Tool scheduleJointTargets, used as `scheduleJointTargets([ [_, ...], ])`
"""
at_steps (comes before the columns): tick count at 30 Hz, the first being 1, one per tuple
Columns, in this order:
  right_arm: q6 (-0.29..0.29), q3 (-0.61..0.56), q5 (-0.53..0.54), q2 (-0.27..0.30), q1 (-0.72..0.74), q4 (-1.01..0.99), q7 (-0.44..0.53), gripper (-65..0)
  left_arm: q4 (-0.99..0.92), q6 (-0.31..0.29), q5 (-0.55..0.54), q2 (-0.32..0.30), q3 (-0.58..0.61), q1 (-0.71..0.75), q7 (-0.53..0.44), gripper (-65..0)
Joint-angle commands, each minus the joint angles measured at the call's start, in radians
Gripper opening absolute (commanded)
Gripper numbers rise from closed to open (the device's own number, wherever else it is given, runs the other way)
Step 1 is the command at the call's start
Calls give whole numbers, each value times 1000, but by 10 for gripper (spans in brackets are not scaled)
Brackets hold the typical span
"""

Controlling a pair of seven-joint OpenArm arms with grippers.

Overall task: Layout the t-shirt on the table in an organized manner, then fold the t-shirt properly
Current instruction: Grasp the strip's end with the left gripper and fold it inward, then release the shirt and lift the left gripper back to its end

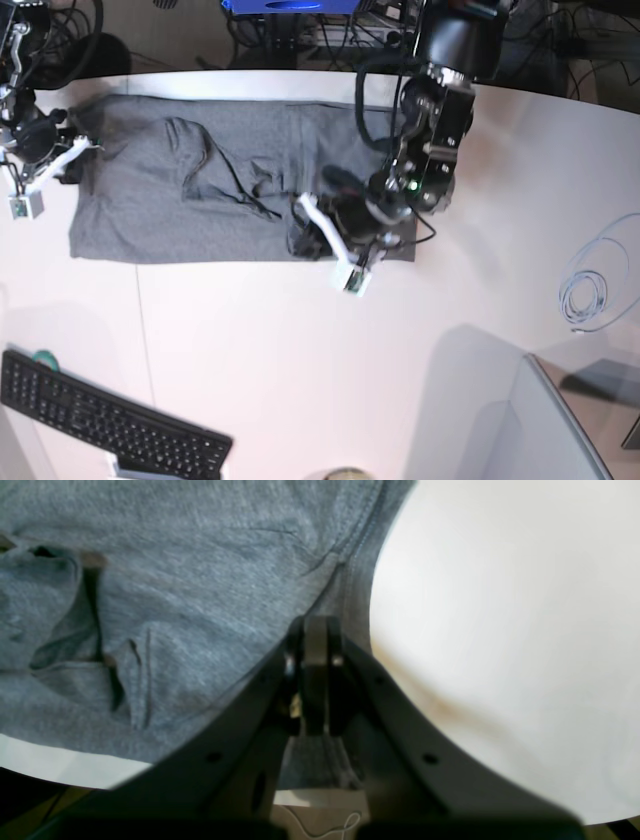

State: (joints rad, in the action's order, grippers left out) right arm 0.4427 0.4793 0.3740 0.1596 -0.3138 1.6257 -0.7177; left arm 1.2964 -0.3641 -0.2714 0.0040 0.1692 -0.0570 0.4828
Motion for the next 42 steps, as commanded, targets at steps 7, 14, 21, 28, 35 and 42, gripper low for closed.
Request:
scheduleJointTargets([
  [7, 5, 12, 12, 13, 0, 20, 20, -635, 51, -6, -19, 20, -6, -22, -23, -650],
  [14, 5, 14, 176, 18, 8, 34, 19, -506, 211, -14, -27, -123, -202, 257, -37, -650],
  [21, 5, 12, 480, 33, 84, -84, -32, -128, 266, -226, -27, -128, -580, 415, -131, -650],
  [28, 5, 14, 570, 131, 206, -336, -93, -135, 179, -334, -19, -128, -732, 417, -138, -650],
  [35, 5, 6, 570, 208, 219, -462, -95, -134, 90, -334, -18, -128, -750, 375, -140, -650],
  [42, 196, 5, 570, 225, 262, -629, -184, -135, 16, -334, -16, -124, -745, 303, -141, -650],
])
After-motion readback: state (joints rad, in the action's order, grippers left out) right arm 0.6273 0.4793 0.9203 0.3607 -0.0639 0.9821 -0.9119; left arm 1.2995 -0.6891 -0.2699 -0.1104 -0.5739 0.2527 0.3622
